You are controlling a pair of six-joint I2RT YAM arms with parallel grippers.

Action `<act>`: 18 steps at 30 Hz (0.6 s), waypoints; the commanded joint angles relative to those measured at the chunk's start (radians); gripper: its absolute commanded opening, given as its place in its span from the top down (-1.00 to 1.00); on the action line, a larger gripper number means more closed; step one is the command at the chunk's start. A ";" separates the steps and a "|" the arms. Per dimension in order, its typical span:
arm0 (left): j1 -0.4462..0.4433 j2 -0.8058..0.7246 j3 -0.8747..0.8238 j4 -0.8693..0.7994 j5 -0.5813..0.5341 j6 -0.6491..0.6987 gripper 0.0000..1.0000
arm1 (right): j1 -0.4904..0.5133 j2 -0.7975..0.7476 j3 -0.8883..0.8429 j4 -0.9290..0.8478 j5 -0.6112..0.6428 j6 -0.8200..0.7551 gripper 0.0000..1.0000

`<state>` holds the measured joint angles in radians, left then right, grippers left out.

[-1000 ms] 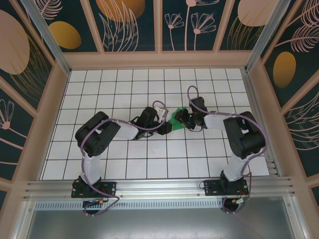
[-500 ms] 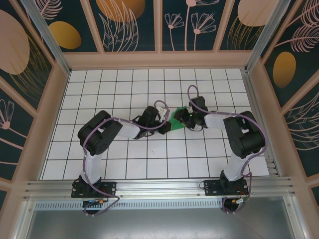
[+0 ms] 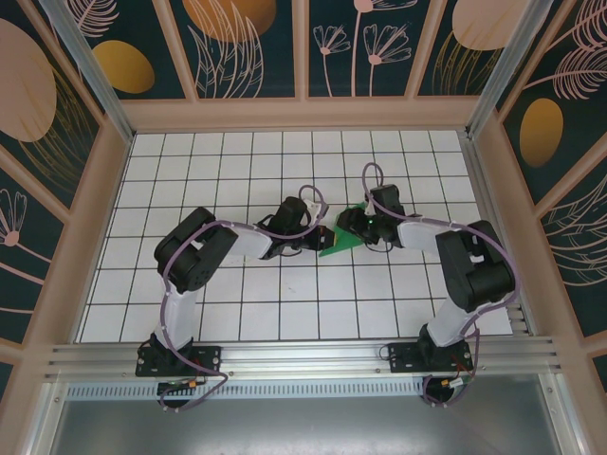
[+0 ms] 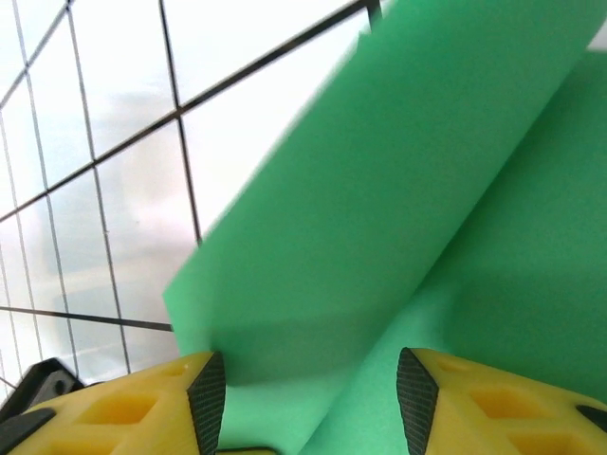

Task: Fold a paper plane with a square sheet of paper (pick it up from the middle)
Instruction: Fourth fold the wing at the center of the table.

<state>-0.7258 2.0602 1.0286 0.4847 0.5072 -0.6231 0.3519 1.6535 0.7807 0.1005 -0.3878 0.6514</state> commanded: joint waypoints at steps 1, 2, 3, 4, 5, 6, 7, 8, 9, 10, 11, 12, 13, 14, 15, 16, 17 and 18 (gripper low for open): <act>-0.006 0.025 0.031 -0.012 0.039 -0.069 0.80 | -0.017 -0.078 -0.017 -0.006 -0.002 -0.030 -0.09; -0.005 0.034 0.034 -0.009 0.046 -0.079 0.80 | -0.017 -0.082 -0.021 -0.008 -0.002 -0.022 -0.09; -0.006 0.040 0.037 -0.009 0.051 -0.082 0.80 | -0.016 -0.084 -0.025 -0.009 -0.005 -0.017 -0.09; -0.006 0.045 0.039 -0.009 0.056 -0.085 0.80 | -0.016 -0.084 -0.031 -0.009 -0.004 -0.008 -0.09; -0.006 0.047 0.041 -0.009 0.059 -0.089 0.80 | -0.015 -0.084 -0.039 -0.008 -0.001 -0.002 -0.09; -0.006 0.049 0.043 -0.009 0.062 -0.090 0.80 | -0.015 -0.084 -0.045 -0.009 0.008 0.003 -0.09; -0.005 0.051 0.046 -0.009 0.066 -0.092 0.80 | -0.014 -0.083 -0.048 -0.016 0.017 0.006 -0.09; -0.005 0.053 0.050 -0.011 0.071 -0.094 0.79 | -0.017 -0.080 -0.050 -0.016 0.023 0.009 -0.09; -0.005 0.056 0.054 -0.010 0.078 -0.100 0.79 | -0.017 -0.077 -0.049 -0.021 0.033 0.011 -0.09; -0.006 0.060 0.058 -0.006 0.085 -0.105 0.78 | -0.017 -0.071 -0.049 -0.024 0.040 0.013 -0.09; -0.006 0.063 0.060 -0.007 0.090 -0.110 0.78 | -0.017 -0.065 -0.048 -0.026 0.048 0.012 -0.09; -0.005 0.066 0.063 -0.009 0.091 -0.113 0.78 | -0.017 -0.056 -0.048 -0.027 0.055 0.013 -0.09; -0.006 0.069 0.066 -0.012 0.091 -0.115 0.77 | -0.017 -0.050 -0.046 -0.029 0.059 0.012 -0.09; -0.004 0.071 0.069 -0.015 0.092 -0.119 0.77 | -0.019 -0.042 -0.046 -0.030 0.065 0.015 -0.08; -0.004 0.074 0.072 -0.017 0.095 -0.123 0.76 | -0.019 -0.037 -0.049 -0.023 0.064 0.016 -0.08; -0.003 0.077 0.074 -0.017 0.097 -0.128 0.76 | -0.018 -0.034 -0.047 -0.020 0.064 0.017 -0.06; -0.003 0.079 0.076 -0.018 0.097 -0.132 0.75 | -0.019 -0.031 -0.045 -0.019 0.063 0.016 -0.05; -0.004 0.081 0.078 -0.020 0.094 -0.135 0.75 | -0.018 -0.025 -0.042 -0.019 0.064 0.016 -0.05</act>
<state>-0.7258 2.1143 1.0809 0.4812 0.5789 -0.7319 0.3397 1.6089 0.7425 0.0875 -0.3416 0.6609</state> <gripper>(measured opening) 0.121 0.526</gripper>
